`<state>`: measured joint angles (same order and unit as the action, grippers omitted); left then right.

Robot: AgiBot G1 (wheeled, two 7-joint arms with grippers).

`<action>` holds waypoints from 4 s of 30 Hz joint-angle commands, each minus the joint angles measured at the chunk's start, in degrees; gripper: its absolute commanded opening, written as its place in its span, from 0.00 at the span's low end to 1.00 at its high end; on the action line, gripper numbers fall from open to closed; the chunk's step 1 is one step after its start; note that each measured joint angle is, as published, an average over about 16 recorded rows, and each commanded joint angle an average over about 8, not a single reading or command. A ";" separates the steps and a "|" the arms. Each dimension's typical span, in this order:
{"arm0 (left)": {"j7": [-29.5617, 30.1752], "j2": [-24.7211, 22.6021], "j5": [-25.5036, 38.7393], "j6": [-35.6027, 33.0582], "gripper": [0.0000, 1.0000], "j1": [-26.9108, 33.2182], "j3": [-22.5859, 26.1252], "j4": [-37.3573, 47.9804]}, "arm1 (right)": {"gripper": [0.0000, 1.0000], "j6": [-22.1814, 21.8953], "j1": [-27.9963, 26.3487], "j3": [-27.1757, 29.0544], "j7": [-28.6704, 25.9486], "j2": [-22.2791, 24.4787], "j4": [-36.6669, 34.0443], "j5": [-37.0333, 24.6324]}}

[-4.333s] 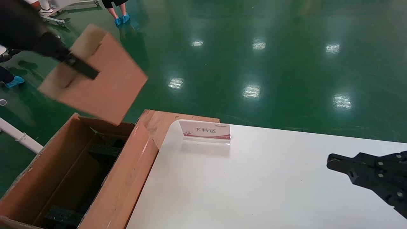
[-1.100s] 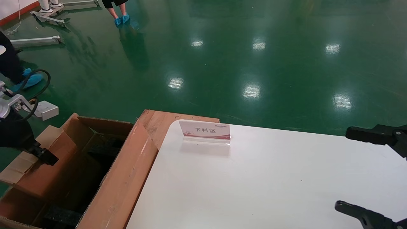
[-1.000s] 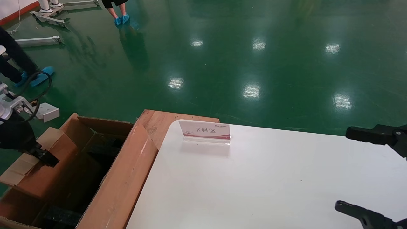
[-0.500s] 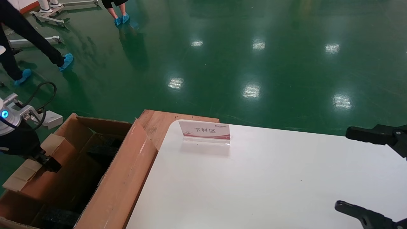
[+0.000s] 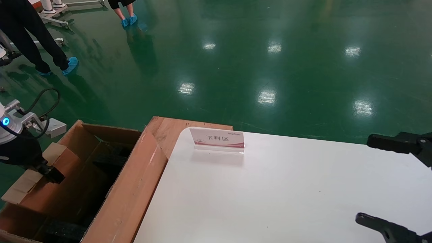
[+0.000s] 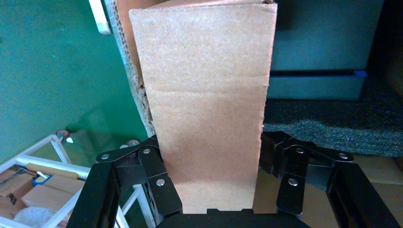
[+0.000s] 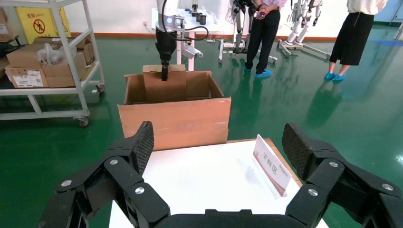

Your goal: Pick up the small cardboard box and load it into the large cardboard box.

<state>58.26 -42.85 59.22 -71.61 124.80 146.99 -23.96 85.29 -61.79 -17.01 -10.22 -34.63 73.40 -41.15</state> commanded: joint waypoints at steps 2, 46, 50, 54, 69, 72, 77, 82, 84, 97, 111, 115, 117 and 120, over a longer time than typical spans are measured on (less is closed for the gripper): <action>0.04 0.07 0.04 0.00 1.00 0.12 0.04 -0.18 | 1.00 0.00 0.00 0.00 0.00 0.00 0.00 0.00; -13.01 6.71 3.31 17.44 1.00 19.25 -5.32 -27.22 | 1.00 0.02 -0.04 -0.04 0.04 0.01 -0.05 0.02; -14.13 11.77 4.80 21.78 1.00 25.12 -6.64 -37.68 | 1.00 0.02 -0.04 -0.06 0.04 0.01 -0.05 0.03; -13.77 15.17 6.55 24.62 1.00 28.80 -7.19 -44.87 | 1.00 0.01 -0.04 -0.05 0.05 0.01 -0.06 0.03; -16.80 16.19 5.39 22.24 1.00 20.27 -21.75 -49.19 | 1.00 0.01 -0.06 -0.08 0.08 0.02 -0.11 0.02; -18.54 15.72 4.10 20.19 1.00 15.55 -27.92 -49.21 | 1.00 0.01 -0.06 -0.09 0.08 0.02 -0.11 0.02; -21.44 14.93 1.95 16.75 1.00 7.65 -38.26 -49.25 | 1.00 0.01 -0.07 -0.10 0.09 0.03 -0.12 0.03; -24.33 14.14 -0.19 13.34 1.00 -0.19 -48.52 -49.29 | 1.00 0.00 -0.07 -0.12 0.10 0.03 -0.12 0.04; -25.48 13.83 -1.04 11.98 1.00 -3.32 -52.61 -49.31 | 1.00 0.00 -0.07 -0.12 0.10 0.03 -0.12 0.04; -33.00 11.78 -6.61 3.08 1.00 -23.78 -79.36 -49.42 | 1.00 -0.02 -0.08 -0.16 0.12 0.05 -0.12 0.07; -41.09 9.58 -12.61 -6.49 1.00 -45.78 -108.14 -49.53 | 1.00 -0.03 -0.09 -0.20 0.14 0.06 -0.12 0.10; -43.41 8.95 -14.33 -9.23 1.00 -52.09 -116.39 -49.56 | 1.00 -0.04 -0.09 -0.21 0.15 0.07 -0.12 0.10; -44.56 8.63 -15.18 -10.59 1.00 -55.21 -120.47 -49.58 | 1.00 -0.04 -0.09 -0.22 0.15 0.07 -0.12 0.11; -46.10 8.21 -16.32 -12.41 1.00 -59.40 -125.95 -49.60 | 1.00 -0.04 -0.10 -0.22 0.15 0.07 -0.12 0.11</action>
<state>12.45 -34.57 43.08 -83.77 65.90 21.67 -73.54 85.24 -61.88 -17.23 -10.06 -34.56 73.28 -41.04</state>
